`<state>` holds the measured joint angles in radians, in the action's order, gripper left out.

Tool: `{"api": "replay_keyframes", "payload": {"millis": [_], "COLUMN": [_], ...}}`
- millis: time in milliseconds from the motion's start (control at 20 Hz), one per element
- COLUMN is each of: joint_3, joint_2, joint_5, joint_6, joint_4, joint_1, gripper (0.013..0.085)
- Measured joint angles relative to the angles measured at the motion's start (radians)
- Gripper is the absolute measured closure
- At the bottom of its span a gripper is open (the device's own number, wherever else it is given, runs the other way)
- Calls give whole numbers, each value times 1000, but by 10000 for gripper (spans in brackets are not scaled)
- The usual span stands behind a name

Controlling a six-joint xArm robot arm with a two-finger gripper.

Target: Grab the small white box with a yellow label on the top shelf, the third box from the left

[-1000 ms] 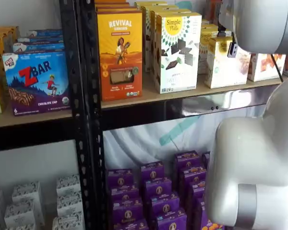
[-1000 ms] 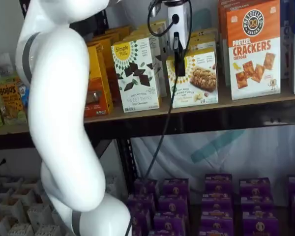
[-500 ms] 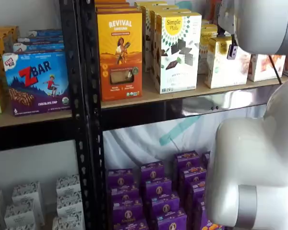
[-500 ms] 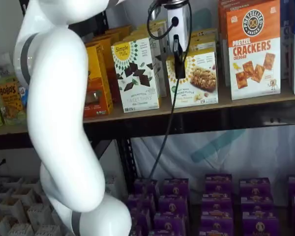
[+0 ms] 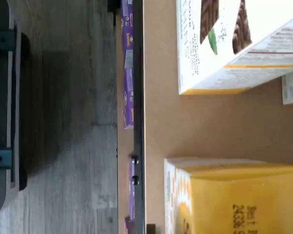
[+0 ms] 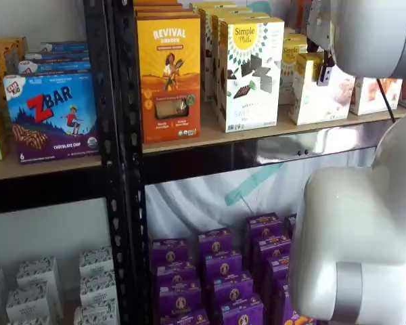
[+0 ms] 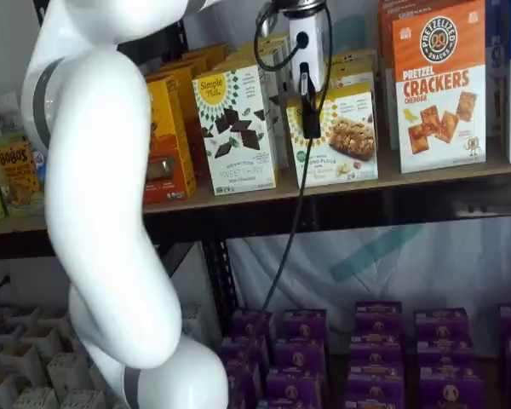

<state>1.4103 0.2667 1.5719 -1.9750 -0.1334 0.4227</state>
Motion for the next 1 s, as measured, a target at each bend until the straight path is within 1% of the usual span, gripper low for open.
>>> {"api": "replay_keyframes", "payload": {"millis": [50,100,150,200,250,300,650,750,1000], "joint_3": [-1,-3,-4,-5,-5,-5,-3,0,17], "joint_2": [1,2,3,4,4,4,5,4,-5], "joint_5": [0,-1,-2,-2,-2,-1,2,5,34], "joint_6": [-1,-2,-3,-4,-4,-5,-7,-8,-6], "joint_4": [-3,-5,-8,-12,-14,-17,-24,-26,-18], "joint_1": [1,2,4,5,6,7,11,12,11], "gripper": [450,490,490,530,530,570,570,650,650]}}
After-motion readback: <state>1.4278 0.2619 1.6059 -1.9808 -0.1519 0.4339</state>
